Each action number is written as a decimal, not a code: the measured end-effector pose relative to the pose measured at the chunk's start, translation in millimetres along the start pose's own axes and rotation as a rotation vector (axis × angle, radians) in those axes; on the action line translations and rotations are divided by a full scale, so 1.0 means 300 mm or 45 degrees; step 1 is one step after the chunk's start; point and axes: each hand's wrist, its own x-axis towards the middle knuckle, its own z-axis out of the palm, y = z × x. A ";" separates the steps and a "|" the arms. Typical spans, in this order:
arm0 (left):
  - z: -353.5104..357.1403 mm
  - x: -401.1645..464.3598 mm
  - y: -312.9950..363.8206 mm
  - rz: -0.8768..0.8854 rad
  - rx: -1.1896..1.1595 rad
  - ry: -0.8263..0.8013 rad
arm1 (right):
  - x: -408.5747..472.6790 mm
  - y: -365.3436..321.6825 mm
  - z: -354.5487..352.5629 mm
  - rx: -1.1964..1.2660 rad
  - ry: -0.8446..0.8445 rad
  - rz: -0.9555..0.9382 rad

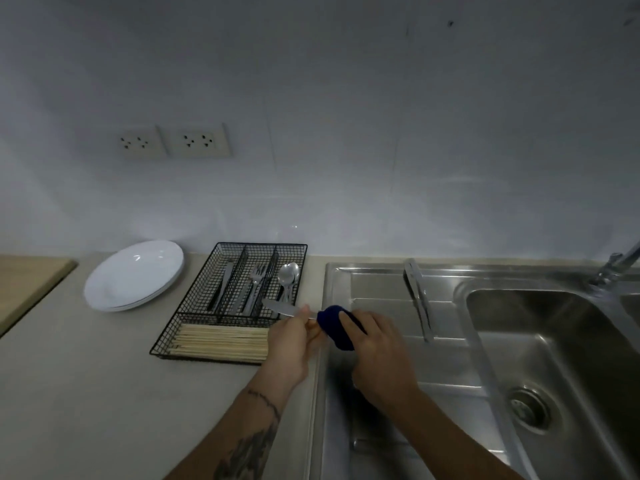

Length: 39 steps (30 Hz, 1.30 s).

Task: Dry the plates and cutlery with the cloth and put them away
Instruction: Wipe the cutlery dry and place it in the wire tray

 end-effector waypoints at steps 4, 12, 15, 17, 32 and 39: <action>-0.006 0.022 0.014 0.130 0.008 0.141 | 0.039 -0.009 0.016 0.028 0.016 -0.073; -0.052 0.129 0.080 0.220 0.130 0.311 | 0.110 0.047 0.060 0.084 0.042 -0.048; -0.090 0.159 0.121 0.190 0.102 0.293 | 0.139 0.010 0.075 0.113 0.036 -0.037; -0.128 0.185 0.165 0.182 0.122 0.282 | 0.159 -0.017 0.085 0.126 0.046 -0.012; -0.418 0.724 0.571 0.196 0.906 0.234 | 0.282 -0.192 0.124 0.072 0.160 0.165; -0.432 0.792 0.476 0.369 1.283 0.184 | 0.295 -0.208 0.129 0.018 0.110 0.244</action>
